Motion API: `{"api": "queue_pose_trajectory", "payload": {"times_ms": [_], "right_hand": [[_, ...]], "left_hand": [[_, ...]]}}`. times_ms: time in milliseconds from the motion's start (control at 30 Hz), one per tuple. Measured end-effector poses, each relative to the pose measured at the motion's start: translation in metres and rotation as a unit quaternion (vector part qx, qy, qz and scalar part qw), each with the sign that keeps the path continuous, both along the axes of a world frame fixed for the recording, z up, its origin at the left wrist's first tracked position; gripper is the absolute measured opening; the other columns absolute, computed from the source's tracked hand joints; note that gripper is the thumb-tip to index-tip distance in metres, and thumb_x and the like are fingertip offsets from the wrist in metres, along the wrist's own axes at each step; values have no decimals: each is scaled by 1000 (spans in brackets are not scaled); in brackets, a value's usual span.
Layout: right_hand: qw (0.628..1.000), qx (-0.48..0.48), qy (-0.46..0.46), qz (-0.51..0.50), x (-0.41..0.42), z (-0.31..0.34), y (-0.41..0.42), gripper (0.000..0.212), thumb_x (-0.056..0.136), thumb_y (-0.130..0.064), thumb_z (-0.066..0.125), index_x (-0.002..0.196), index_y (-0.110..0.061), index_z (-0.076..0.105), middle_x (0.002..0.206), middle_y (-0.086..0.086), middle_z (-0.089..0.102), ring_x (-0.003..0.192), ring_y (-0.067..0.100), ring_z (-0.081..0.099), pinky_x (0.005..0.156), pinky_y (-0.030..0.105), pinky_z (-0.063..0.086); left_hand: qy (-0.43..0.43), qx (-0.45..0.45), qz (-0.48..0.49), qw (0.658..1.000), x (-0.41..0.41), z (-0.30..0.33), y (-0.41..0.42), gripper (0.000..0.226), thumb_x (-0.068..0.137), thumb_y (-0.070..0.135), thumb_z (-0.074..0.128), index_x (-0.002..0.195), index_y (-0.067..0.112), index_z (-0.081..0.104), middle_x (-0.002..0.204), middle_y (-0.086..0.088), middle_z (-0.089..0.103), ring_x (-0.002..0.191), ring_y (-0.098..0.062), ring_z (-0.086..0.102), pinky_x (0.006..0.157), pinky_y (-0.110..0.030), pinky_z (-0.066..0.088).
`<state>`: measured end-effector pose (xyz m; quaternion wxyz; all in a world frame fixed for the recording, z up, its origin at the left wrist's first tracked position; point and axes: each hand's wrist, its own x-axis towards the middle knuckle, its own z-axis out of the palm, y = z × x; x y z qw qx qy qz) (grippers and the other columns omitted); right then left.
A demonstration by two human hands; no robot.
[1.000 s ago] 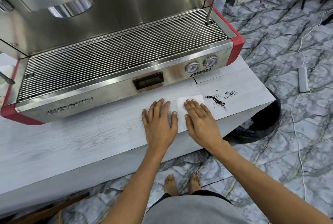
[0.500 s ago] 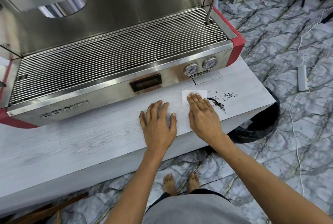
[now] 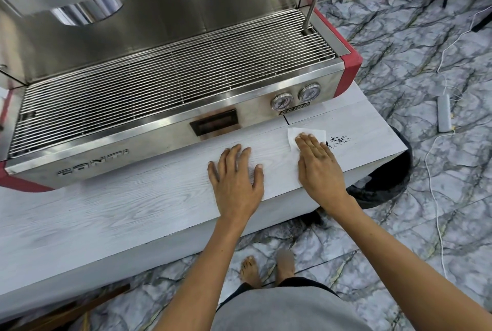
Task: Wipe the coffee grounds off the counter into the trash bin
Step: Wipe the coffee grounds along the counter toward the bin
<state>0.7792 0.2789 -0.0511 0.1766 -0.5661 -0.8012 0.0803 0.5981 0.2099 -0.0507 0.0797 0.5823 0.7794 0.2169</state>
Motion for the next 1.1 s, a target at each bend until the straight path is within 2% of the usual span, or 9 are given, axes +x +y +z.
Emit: {"api": "queue_pose_trajectory", "payload": {"times_ms": [267, 367, 433, 533, 600, 700, 867, 1100], "right_hand": [[999, -8, 46, -11, 5, 1, 6, 49, 92, -15, 28, 134, -3, 52, 140, 14, 52, 135, 25, 43, 112, 47, 34], [996, -9, 90, -18, 6, 3, 10, 50, 93, -17, 26, 132, -3, 53, 138, 14, 54, 134, 26, 44, 114, 43, 30], [992, -2, 123, -18, 6, 6, 9, 46, 93, -11, 30, 132, -3, 54, 136, 14, 56, 132, 26, 46, 114, 40, 29], [988, 13, 150, 18, 0, 15, 3, 42, 92, -4, 37, 130, -3, 54, 134, 13, 57, 129, 25, 49, 112, 42, 33], [989, 15, 138, 56, -7, 17, -3, 42, 91, -4, 38, 130, -3, 54, 133, 12, 58, 128, 24, 50, 110, 44, 35], [992, 9, 86, 90, -17, 15, -10, 42, 94, -14, 36, 131, -4, 53, 135, 13, 56, 132, 24, 46, 112, 43, 32], [998, 6, 32, 45, -30, 8, -15, 49, 98, -32, 36, 135, -4, 48, 141, 14, 51, 135, 27, 42, 113, 45, 30], [1000, -10, -5, 9, -39, 2, -6, 51, 98, -28, 27, 138, -3, 46, 146, 14, 45, 137, 28, 39, 113, 44, 29]], "left_hand": [[11, -1, 0, 1000, 0, 1, -1, 48, 99, 47, 41, 141, 26, 48, 153, 6, 40, 146, -19, 28, 121, -54, 12], [9, 2, 2, 1000, 0, 0, -2, 47, 99, 47, 42, 141, 26, 48, 153, 6, 40, 145, -18, 28, 121, -54, 12], [11, 4, 2, 1000, 0, 0, -1, 47, 99, 47, 42, 140, 26, 49, 152, 6, 41, 145, -19, 29, 121, -54, 13], [9, 6, 3, 1000, 0, 1, -1, 47, 99, 47, 42, 140, 26, 49, 152, 6, 41, 145, -19, 29, 121, -54, 13], [9, 3, 3, 1000, 0, 2, -1, 47, 98, 47, 42, 140, 26, 49, 152, 6, 41, 145, -18, 28, 121, -53, 12], [10, 1, 2, 1000, 0, 1, -1, 48, 98, 47, 41, 141, 26, 48, 153, 6, 40, 145, -19, 28, 121, -54, 13], [12, -3, 3, 1000, 0, 1, -1, 49, 98, 47, 40, 141, 26, 48, 153, 5, 41, 145, -19, 28, 121, -54, 13], [17, -4, 4, 1000, 0, 1, -1, 49, 98, 48, 39, 141, 26, 48, 153, 5, 41, 145, -19, 29, 120, -54, 14]]}}
